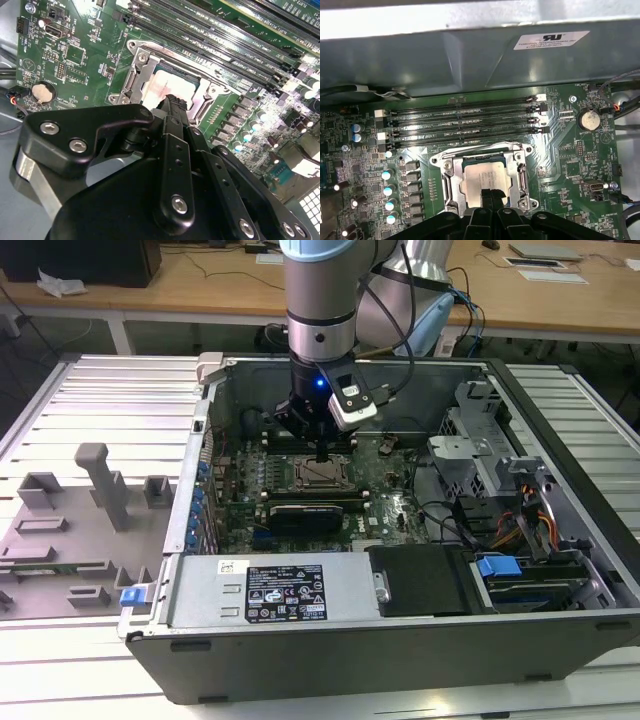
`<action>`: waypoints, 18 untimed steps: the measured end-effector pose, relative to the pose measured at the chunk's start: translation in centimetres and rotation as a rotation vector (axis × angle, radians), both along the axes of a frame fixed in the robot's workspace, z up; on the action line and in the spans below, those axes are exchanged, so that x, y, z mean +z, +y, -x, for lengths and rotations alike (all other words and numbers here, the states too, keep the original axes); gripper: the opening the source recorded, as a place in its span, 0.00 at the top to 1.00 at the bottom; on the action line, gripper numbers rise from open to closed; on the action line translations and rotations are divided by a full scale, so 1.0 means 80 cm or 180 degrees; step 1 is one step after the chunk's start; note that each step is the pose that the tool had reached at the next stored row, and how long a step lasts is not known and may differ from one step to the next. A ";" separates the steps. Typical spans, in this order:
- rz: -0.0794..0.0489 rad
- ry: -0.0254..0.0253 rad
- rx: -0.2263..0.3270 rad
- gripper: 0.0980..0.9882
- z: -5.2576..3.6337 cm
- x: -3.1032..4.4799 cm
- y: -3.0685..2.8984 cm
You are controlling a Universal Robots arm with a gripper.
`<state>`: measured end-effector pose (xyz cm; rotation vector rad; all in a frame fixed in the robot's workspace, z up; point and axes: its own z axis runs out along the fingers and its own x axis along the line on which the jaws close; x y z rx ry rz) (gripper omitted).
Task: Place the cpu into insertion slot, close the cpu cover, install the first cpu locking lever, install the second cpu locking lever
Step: 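Install the second cpu locking lever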
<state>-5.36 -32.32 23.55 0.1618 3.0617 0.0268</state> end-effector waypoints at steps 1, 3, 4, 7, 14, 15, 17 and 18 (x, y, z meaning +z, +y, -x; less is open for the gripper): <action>0.0000 0.0000 0.0000 0.99 0.000 0.0000 0.0000; 0.0000 0.0000 0.0000 0.99 0.000 0.0024 0.0000; 0.0000 0.0000 0.0000 0.99 0.000 0.0057 0.0000; 0.0000 0.0000 0.0000 0.99 0.000 0.0100 0.0000; 0.0000 0.0000 0.0000 0.99 0.000 0.0105 0.0000; 0.0000 0.0000 0.0000 0.99 0.000 0.0107 0.0000; 0.0001 0.0001 0.0000 0.99 0.000 0.0120 0.0000; 0.0000 0.0000 0.0000 0.99 0.000 0.0126 0.0000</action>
